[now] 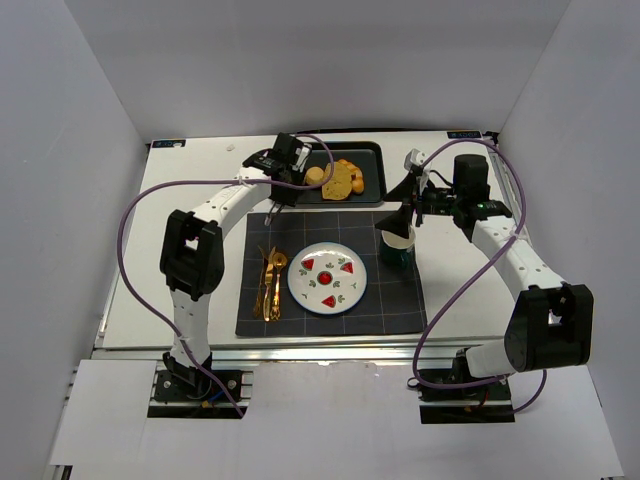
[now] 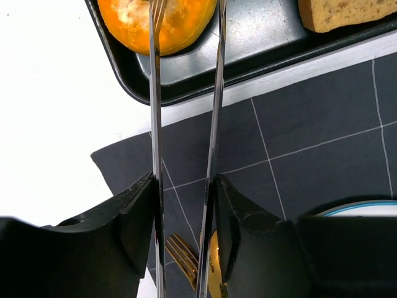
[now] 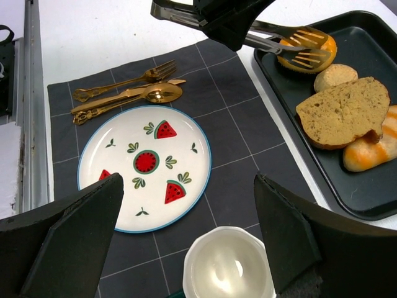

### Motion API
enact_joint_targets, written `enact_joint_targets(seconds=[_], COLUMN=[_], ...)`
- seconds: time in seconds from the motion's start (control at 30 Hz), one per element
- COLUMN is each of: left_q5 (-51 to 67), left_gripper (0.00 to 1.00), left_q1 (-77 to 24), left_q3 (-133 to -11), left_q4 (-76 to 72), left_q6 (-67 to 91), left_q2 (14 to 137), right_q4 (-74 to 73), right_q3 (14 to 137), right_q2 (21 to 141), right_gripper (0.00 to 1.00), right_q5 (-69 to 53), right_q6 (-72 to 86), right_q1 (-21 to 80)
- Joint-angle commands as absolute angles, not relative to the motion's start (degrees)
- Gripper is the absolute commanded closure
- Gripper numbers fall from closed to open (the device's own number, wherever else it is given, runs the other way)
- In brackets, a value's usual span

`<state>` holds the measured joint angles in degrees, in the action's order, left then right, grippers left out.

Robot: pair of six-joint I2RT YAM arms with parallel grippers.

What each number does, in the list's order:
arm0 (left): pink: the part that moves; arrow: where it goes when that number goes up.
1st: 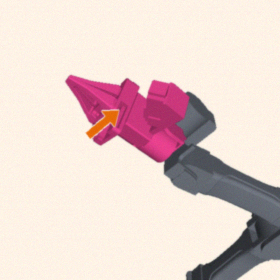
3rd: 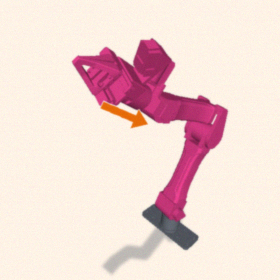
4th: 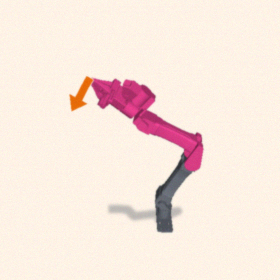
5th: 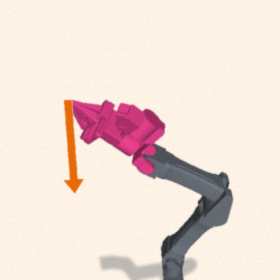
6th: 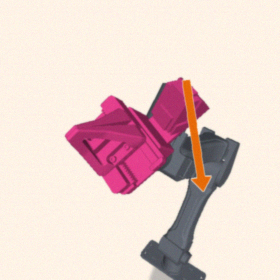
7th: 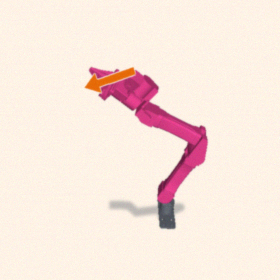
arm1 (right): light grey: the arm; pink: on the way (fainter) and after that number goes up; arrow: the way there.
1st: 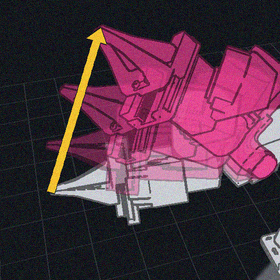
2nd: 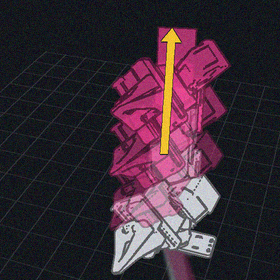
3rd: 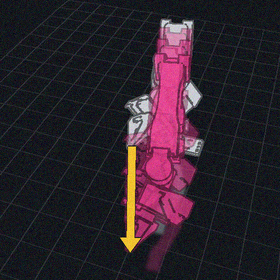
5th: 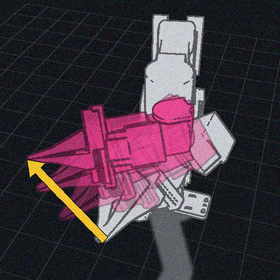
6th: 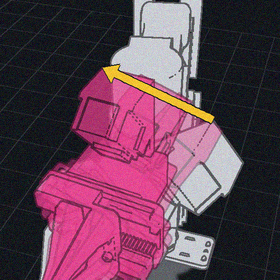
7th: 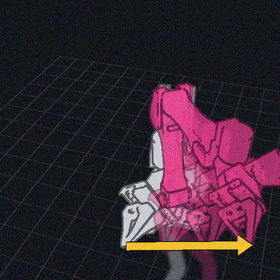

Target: Place the bread

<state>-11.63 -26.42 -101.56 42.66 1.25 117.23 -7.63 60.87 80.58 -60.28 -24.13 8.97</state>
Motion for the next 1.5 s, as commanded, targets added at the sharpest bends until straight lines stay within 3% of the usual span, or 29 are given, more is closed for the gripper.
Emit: enact_joint_targets(seconds=[0.0,0.2,0.5,0.6,1.13,1.47], left_q5=[-13.27,-12.74,-13.29,-14.17,-14.21,-10.33], left_gripper=[0.51,0.60,0.93,1.00,1.00,1.00], left_q1=[-26.89,-26.95,-26.98,-26.91,-26.63,-26.63], left_q3=[-101.31,-102.04,-102.85,-103.39,-106.26,-101.35], left_q4=[42.89,43.30,44.32,44.63,46.80,46.58], left_q6=[0.68,0.79,1.16,1.78,4.17,5.24], left_q2=[116.23,117.42,115.84,113.99,108.48,102.62], right_q4=[-5.56,-5.45,-4.92,-4.92,-4.75,-5.05], right_q3=[60.56,60.50,60.21,60.21,60.25,60.51], right_q2=[80.33,79.98,79.49,79.29,78.93,78.93], right_gripper=[0.11,0.11,0.11,0.11,0.11,0.11], right_q5=[-61.96,-62.20,-62.44,-62.49,-62.67,-62.58], right_q6=[-23.29,-23.15,-22.68,-22.60,-22.24,-22.30], right_q1=[8.53,8.17,7.86,7.66,7.65,7.56])
